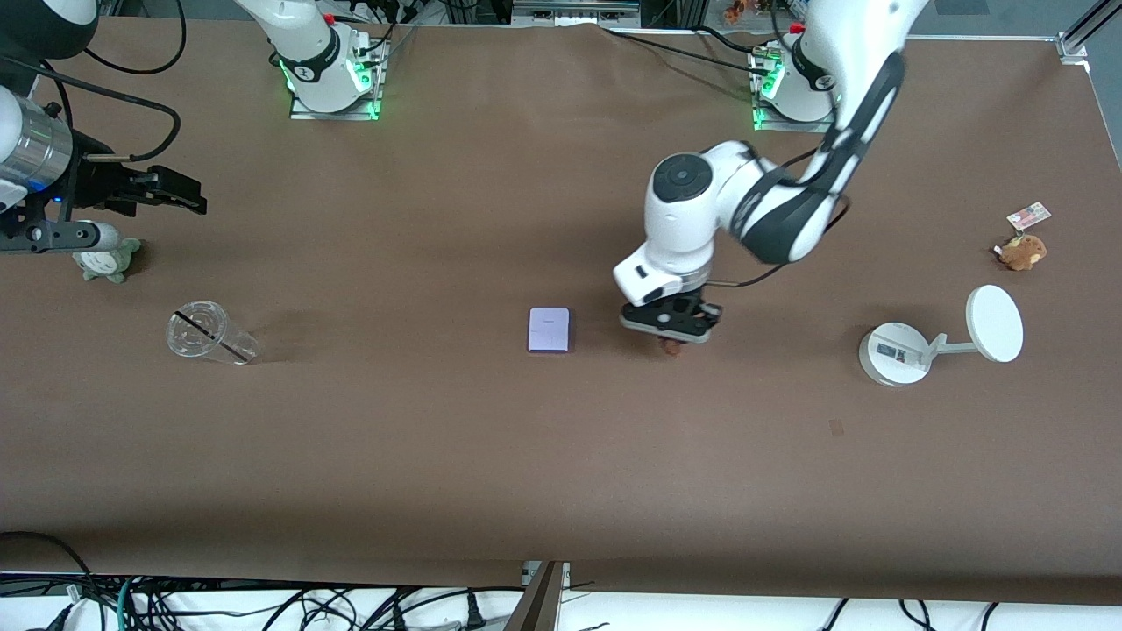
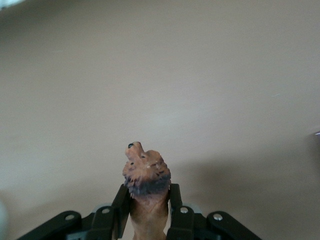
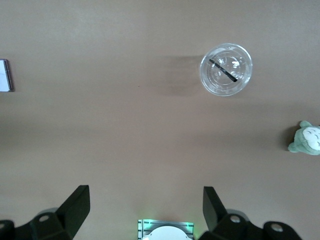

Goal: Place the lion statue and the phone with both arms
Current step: 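Lift the lion statue up with the left gripper, then carry the lion toward the lamp while the right gripper reaches the phone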

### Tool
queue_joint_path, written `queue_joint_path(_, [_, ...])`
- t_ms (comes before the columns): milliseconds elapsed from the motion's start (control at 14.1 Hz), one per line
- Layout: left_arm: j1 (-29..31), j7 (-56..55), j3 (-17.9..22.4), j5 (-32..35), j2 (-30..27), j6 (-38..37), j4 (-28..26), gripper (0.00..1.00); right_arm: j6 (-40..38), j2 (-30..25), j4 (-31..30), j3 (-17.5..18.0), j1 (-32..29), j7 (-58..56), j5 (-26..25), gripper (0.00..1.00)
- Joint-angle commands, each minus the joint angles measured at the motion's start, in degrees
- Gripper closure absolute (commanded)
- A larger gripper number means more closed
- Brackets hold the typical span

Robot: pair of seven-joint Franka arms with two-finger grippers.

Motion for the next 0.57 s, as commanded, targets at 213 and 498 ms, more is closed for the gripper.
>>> queue_joint_path(213, [6.83, 10.19, 0.03, -12.07, -9.24, -23.04, 1.28, 0.93, 1.06, 1.78, 1.59, 0.15, 5.56, 2.57, 0.18, 0.0])
queue_joint_path(498, [19.47, 20.19, -0.05, -15.35, -7.5, -26.18, 3.31, 0.92, 4.83, 5.03, 1.41, 0.15, 11.45, 9.59, 0.17, 0.0])
